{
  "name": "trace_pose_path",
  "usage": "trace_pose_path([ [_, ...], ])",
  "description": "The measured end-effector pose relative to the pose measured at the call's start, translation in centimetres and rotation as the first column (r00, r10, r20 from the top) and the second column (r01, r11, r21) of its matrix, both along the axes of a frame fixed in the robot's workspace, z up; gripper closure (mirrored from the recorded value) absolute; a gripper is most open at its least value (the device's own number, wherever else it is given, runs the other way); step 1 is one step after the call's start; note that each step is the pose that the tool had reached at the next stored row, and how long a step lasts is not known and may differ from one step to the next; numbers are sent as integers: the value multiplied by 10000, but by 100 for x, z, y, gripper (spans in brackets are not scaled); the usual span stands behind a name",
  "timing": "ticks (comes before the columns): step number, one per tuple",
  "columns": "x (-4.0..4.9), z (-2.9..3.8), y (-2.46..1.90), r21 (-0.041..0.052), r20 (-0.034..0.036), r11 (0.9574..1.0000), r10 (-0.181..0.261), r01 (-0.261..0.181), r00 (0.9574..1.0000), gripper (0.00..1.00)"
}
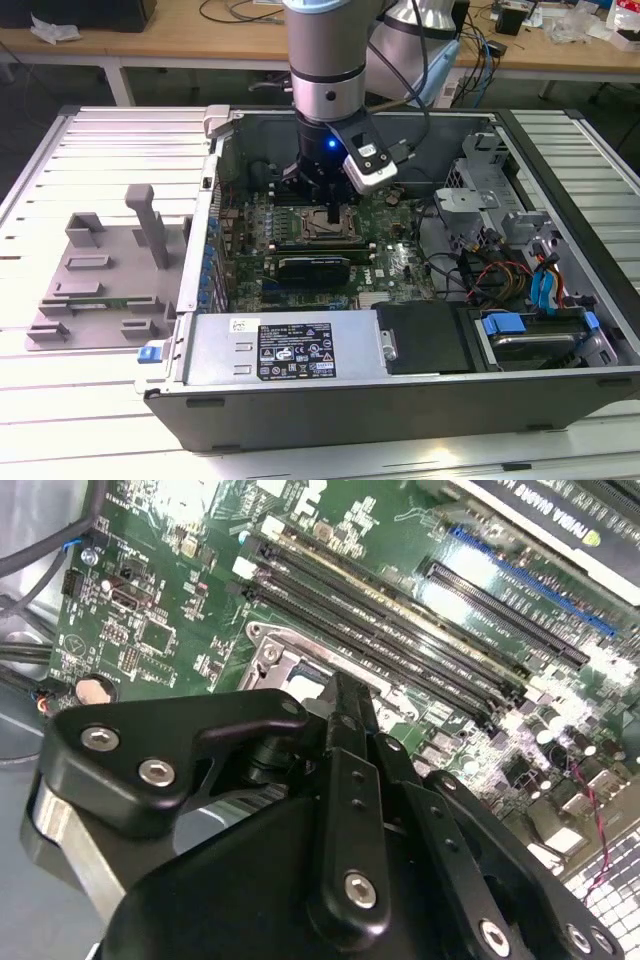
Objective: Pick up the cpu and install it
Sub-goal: 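Install the second cpu locking lever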
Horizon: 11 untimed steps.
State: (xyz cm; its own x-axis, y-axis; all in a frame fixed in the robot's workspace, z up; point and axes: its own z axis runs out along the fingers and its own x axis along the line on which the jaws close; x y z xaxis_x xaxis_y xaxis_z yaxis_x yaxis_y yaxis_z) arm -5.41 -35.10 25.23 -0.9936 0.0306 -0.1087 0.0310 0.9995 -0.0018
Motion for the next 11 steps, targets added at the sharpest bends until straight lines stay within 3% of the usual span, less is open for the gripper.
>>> trace_pose_path([
  [6,0,0,-102,0,0,10000,-1,1,10000,89],
  [11,-31,-56,-105,-3,-1,10000,-1,1,10000,89],
])
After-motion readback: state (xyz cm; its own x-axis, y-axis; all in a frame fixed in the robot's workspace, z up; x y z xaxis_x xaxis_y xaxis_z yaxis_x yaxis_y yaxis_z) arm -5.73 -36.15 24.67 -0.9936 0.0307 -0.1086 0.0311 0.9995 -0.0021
